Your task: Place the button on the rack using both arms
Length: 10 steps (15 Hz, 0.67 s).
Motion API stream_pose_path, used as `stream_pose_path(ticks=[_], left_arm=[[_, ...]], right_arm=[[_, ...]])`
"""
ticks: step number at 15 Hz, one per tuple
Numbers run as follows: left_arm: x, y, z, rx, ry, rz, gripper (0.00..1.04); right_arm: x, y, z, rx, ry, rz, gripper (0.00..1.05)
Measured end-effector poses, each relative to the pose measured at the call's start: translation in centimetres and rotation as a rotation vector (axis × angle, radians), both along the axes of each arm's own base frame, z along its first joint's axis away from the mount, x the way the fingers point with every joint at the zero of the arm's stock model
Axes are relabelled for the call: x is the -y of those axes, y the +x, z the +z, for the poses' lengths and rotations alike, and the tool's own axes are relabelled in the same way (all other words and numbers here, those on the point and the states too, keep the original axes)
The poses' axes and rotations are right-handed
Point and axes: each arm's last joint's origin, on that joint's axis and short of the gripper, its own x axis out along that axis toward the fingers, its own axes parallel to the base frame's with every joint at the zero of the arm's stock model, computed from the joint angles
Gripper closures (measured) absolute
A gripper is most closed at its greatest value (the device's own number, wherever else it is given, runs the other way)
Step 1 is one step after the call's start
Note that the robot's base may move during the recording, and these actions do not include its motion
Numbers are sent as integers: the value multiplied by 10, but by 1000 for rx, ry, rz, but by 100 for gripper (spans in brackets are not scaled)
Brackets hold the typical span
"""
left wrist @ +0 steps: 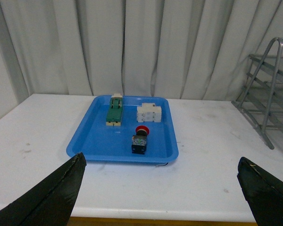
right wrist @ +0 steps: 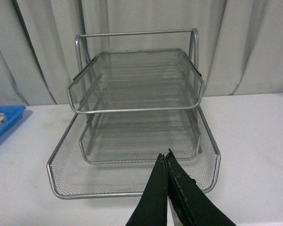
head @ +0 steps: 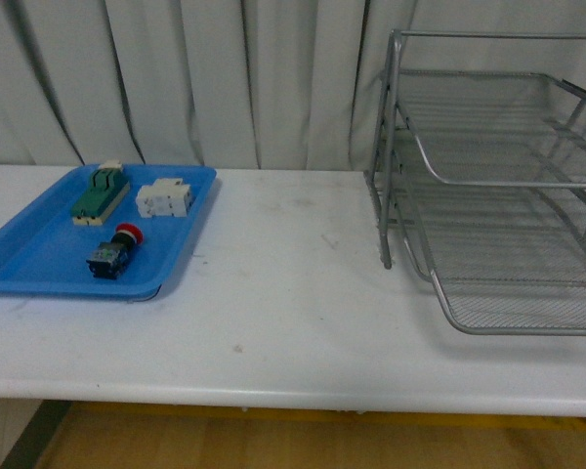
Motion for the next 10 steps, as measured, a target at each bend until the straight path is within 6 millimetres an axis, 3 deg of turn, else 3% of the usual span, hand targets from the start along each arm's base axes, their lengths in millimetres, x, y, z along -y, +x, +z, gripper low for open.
stream_pose_path(ticks=[6,10], left_arm=[[0,0,0,0,0,0,7],[0,0,0,0,0,0,7]], right_arm=[[-21,-19,4,13,-28,19,103],[-20,-27,5,15,-28,-5,103]])
